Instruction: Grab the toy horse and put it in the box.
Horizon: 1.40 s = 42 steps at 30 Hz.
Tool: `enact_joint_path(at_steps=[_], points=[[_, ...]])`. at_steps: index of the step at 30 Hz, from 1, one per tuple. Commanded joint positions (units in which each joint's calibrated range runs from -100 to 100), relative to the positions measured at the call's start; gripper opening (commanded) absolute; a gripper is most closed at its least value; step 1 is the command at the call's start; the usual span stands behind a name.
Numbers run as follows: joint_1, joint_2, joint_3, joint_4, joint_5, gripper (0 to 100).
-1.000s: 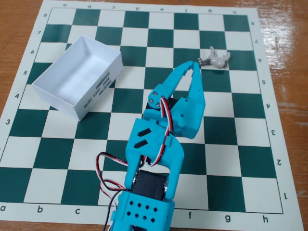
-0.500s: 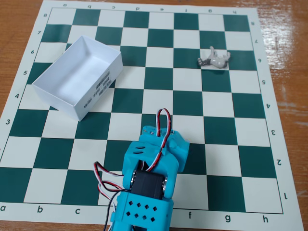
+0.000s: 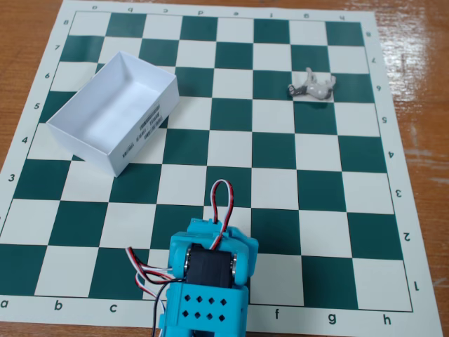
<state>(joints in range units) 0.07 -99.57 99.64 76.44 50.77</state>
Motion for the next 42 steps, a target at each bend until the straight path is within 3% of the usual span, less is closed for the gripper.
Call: enact_joint_path(at_steps=[1, 42], points=[[0.7, -0.3, 0.4, 0.2, 0.0, 0], [-5.4, -0.3, 0.4, 0.2, 0.0, 0]])
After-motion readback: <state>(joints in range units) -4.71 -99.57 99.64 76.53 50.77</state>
